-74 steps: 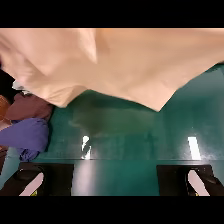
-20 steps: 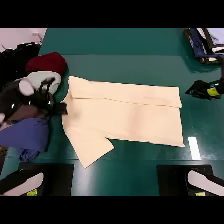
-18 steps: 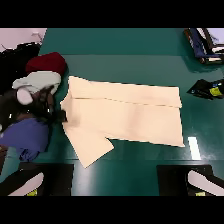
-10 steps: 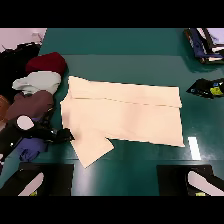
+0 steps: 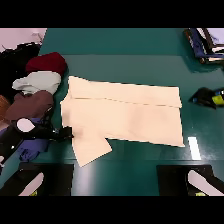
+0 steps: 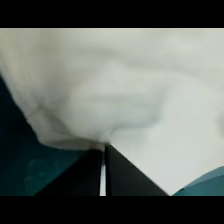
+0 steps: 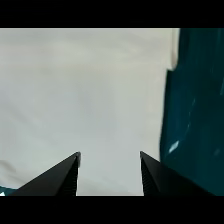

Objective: Fold the shirts.

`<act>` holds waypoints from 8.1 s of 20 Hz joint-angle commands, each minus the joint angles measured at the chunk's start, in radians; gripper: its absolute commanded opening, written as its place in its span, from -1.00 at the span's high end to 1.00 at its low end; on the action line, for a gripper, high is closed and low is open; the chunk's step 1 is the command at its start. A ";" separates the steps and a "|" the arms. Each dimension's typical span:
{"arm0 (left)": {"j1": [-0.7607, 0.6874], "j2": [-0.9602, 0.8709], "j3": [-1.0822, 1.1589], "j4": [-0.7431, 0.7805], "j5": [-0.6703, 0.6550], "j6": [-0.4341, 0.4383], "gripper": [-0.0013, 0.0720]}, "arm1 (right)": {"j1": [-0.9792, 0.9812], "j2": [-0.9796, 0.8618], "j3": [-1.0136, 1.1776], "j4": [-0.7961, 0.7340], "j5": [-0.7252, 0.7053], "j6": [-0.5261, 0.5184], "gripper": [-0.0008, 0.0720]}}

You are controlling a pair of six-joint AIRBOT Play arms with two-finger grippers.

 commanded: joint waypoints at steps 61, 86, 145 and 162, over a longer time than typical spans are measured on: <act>0.000 -0.500 0.811 0.006 -0.060 0.076 0.84 | -0.179 -0.433 0.047 0.209 -0.019 -0.211 -0.65; -0.534 -0.961 1.083 -0.030 0.163 -0.024 0.90 | 0.291 -0.289 0.540 0.411 0.042 -0.139 0.94; 0.029 -0.246 1.080 0.278 -0.159 -0.004 0.90 | 0.775 -0.880 0.623 0.633 -0.212 -0.241 0.94; -0.189 -0.246 1.080 0.275 -0.048 -0.092 0.90 | -0.546 -0.092 -0.131 0.423 -0.472 -0.204 0.94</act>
